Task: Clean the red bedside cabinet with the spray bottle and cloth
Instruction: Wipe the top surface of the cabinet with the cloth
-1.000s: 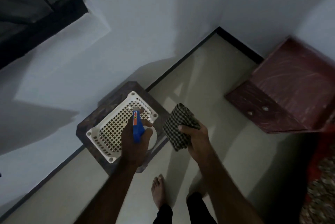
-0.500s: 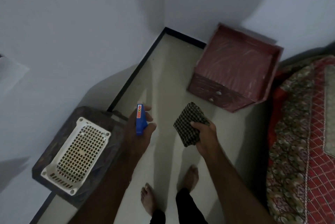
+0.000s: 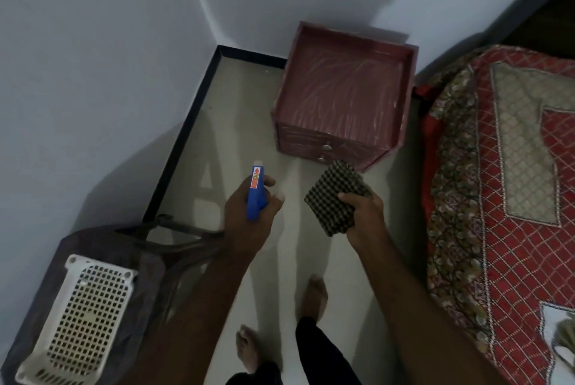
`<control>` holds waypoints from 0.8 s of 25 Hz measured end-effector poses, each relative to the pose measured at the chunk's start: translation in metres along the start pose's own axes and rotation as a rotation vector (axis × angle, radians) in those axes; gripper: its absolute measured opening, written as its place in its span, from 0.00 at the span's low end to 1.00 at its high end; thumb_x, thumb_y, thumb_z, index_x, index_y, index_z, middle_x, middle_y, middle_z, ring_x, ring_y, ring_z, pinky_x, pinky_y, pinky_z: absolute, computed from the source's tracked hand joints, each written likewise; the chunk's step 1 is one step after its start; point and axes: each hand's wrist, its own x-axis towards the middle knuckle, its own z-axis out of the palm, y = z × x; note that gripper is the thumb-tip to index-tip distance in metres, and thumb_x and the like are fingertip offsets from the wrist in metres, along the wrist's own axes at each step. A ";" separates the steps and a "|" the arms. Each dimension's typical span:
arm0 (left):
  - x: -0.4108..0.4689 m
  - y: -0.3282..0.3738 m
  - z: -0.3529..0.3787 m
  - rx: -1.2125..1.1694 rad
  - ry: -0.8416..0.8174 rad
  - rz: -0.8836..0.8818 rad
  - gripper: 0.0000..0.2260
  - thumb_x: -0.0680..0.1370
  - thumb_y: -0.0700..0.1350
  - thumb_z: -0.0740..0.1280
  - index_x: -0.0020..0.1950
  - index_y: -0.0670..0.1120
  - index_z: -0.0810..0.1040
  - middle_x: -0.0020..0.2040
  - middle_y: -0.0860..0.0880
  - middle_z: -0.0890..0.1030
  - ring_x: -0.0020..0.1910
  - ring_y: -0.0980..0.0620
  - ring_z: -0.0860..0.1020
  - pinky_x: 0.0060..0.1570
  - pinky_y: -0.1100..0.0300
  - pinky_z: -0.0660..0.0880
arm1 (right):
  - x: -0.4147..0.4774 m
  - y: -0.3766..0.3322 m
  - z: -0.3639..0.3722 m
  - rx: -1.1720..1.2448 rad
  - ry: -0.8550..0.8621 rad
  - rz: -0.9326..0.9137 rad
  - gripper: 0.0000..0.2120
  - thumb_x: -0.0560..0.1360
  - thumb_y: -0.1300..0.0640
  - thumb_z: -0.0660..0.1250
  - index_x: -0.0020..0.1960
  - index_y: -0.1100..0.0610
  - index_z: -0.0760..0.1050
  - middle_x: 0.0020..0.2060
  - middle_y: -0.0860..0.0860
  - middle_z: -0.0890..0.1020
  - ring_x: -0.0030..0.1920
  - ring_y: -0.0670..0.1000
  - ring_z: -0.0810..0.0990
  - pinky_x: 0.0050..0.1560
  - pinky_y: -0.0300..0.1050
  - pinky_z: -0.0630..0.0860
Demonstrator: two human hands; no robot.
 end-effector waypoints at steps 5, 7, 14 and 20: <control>0.026 -0.004 0.032 0.083 -0.060 -0.003 0.13 0.77 0.52 0.73 0.55 0.46 0.79 0.38 0.43 0.80 0.38 0.44 0.81 0.45 0.45 0.82 | 0.026 -0.013 -0.005 0.047 -0.009 -0.048 0.19 0.71 0.73 0.70 0.57 0.55 0.83 0.52 0.55 0.88 0.50 0.60 0.87 0.45 0.57 0.84; 0.041 -0.011 0.038 0.108 -0.073 -0.012 0.14 0.77 0.52 0.73 0.55 0.45 0.79 0.39 0.43 0.80 0.39 0.44 0.81 0.46 0.44 0.82 | 0.036 -0.014 -0.002 0.034 -0.030 -0.057 0.19 0.71 0.71 0.73 0.58 0.55 0.83 0.53 0.55 0.87 0.51 0.59 0.87 0.44 0.55 0.84; 0.108 -0.067 0.055 0.066 -0.118 -0.031 0.11 0.76 0.45 0.76 0.55 0.42 0.80 0.45 0.45 0.82 0.43 0.47 0.81 0.51 0.49 0.81 | 0.099 0.003 0.023 -0.040 0.040 -0.117 0.17 0.76 0.68 0.72 0.59 0.51 0.82 0.53 0.52 0.88 0.51 0.56 0.87 0.44 0.54 0.85; 0.165 -0.120 0.075 0.047 -0.171 -0.029 0.10 0.77 0.43 0.75 0.55 0.43 0.79 0.48 0.49 0.82 0.44 0.51 0.82 0.51 0.49 0.82 | 0.149 0.025 0.042 -0.089 0.043 -0.183 0.21 0.78 0.67 0.70 0.69 0.55 0.78 0.57 0.51 0.86 0.56 0.54 0.86 0.53 0.56 0.84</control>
